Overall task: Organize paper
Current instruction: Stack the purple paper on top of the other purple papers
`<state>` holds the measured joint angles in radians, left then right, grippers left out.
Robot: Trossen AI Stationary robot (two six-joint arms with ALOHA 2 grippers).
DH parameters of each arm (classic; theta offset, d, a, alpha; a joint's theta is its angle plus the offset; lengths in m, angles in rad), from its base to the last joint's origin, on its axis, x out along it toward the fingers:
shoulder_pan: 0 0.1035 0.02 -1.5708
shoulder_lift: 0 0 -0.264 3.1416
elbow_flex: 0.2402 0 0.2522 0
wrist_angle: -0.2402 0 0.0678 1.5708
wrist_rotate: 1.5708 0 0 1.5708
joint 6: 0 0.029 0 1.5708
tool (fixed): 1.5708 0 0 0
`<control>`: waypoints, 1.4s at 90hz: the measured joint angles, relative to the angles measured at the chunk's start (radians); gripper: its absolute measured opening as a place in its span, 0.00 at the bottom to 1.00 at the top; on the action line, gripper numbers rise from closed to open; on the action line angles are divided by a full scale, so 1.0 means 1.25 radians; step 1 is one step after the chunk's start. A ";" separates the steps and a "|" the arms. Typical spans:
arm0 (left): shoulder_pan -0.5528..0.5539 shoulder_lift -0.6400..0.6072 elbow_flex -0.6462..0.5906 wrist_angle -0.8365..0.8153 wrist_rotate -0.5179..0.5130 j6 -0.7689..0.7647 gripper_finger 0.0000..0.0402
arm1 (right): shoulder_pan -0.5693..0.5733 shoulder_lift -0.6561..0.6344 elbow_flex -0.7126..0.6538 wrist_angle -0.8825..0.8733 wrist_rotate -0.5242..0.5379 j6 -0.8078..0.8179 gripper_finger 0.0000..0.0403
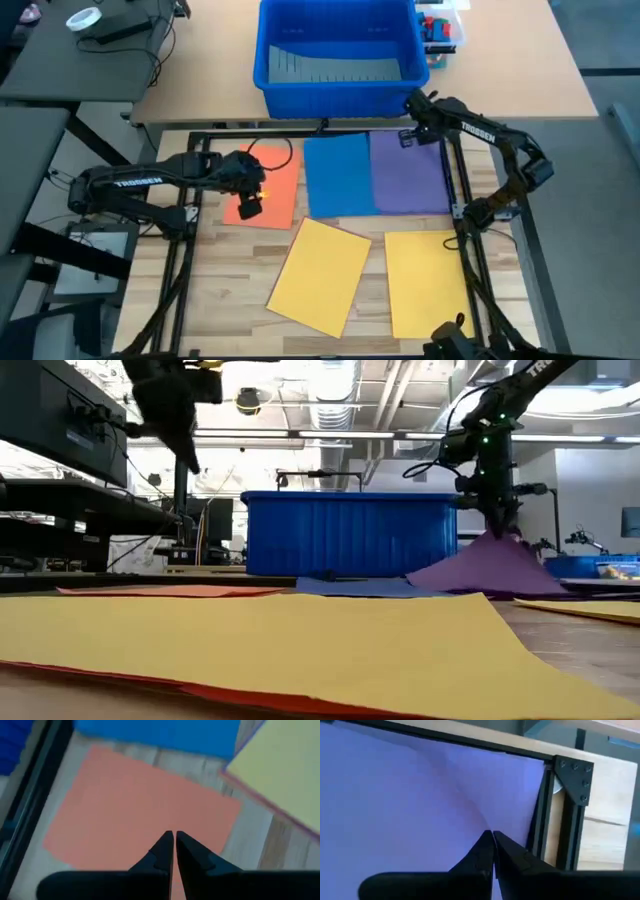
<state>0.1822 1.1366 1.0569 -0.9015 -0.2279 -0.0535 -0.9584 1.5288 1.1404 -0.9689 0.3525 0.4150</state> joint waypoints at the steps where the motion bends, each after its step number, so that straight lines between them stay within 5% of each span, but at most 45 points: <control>1: 0.000 0.000 0.000 0.001 0.000 0.001 0.01 | 0.001 0.000 0.000 -0.002 0.003 0.002 0.00; 18: 0.001 0.000 0.000 0.000 0.000 0.012 0.01 | -0.008 0.000 0.000 -0.008 0.026 0.013 0.00; 88: 0.002 0.000 0.000 -0.029 0.000 0.061 0.01 | 0.011 0.002 0.000 -0.009 0.078 -0.789 0.00; 126: 0.002 0.000 0.000 -0.028 0.000 0.044 0.01 | 0.016 0.002 0.000 0.031 0.119 -0.844 0.00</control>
<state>0.1841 1.1366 1.0570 -0.9365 -0.2279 0.0018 -0.9378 1.5311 1.1404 -0.9298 0.5018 -0.6397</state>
